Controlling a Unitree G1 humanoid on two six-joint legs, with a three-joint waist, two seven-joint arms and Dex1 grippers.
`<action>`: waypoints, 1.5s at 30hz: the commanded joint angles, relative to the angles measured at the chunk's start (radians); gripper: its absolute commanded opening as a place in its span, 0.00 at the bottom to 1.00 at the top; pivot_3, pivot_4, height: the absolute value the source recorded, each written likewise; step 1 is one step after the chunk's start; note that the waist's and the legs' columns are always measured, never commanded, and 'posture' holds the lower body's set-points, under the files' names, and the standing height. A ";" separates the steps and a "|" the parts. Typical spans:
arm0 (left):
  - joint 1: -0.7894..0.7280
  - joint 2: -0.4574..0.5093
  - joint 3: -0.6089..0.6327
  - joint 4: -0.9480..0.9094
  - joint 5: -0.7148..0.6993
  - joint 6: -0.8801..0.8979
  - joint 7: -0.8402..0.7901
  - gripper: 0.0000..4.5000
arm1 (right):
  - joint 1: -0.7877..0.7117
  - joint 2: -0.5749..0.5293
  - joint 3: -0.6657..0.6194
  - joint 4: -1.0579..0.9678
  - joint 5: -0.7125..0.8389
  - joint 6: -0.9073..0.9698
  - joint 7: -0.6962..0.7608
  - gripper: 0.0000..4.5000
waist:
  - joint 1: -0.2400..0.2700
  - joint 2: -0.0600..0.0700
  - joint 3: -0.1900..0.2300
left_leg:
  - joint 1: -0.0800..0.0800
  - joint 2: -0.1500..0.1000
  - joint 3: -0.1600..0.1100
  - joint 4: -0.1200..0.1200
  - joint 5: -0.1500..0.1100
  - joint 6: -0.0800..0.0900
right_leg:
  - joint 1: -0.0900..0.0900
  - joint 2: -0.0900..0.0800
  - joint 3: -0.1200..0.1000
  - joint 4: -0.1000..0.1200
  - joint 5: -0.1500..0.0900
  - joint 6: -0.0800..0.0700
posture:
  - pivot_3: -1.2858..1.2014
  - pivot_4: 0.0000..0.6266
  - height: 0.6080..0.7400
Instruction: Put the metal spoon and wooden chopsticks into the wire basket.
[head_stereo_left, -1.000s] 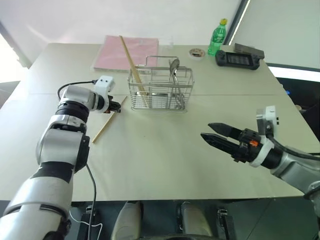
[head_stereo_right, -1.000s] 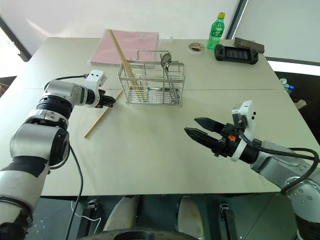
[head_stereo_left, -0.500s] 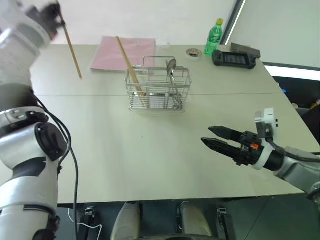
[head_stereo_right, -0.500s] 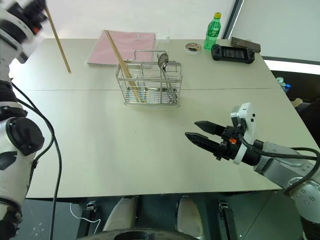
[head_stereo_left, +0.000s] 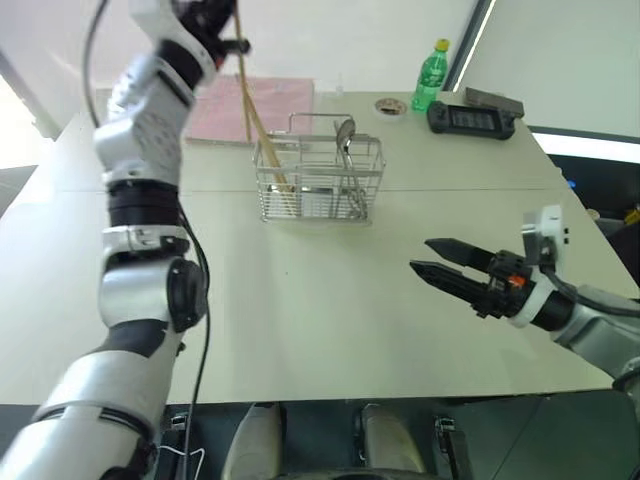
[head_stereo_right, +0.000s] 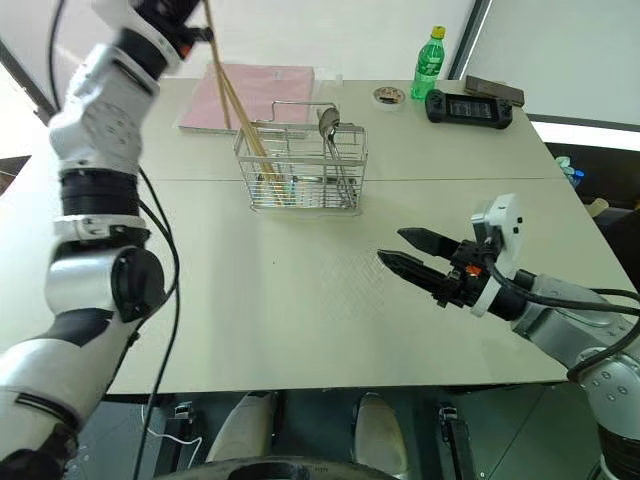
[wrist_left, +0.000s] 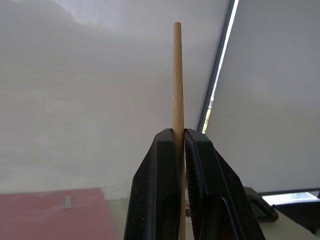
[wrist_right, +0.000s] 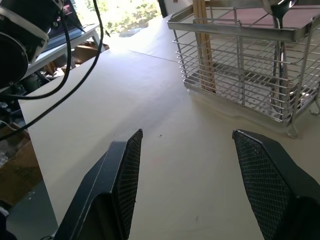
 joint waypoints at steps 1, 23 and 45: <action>-0.028 0.011 0.005 -0.047 -0.001 -0.041 0.008 0.01 | 0.016 0.010 -0.030 -0.031 -0.013 -0.025 -0.003 0.66 | -0.001 0.000 0.000 | 0.000 0.000 0.000 0.000 0.000 0.000 | 0.000 0.000 0.000 0.000 0.000 0.000 | 0.52 0.24 0.86; 0.213 -0.118 -0.070 -0.159 0.032 -0.112 0.039 0.09 | -0.012 0.006 -0.025 -0.041 0.016 -0.018 -0.034 0.66 | 0.006 0.001 0.000 | 0.000 0.000 0.000 0.001 0.000 0.000 | 0.001 0.000 0.000 -0.001 0.000 0.000 | 0.52 0.24 0.86; 0.654 0.591 0.102 -0.732 -0.330 0.470 -0.361 0.99 | -0.172 -0.017 0.080 0.079 -0.097 -0.027 0.055 0.66 | -0.032 0.004 0.000 | 0.001 0.000 0.002 -0.003 -0.001 0.001 | -0.001 0.000 0.003 -0.001 -0.002 -0.004 | 0.52 0.24 0.86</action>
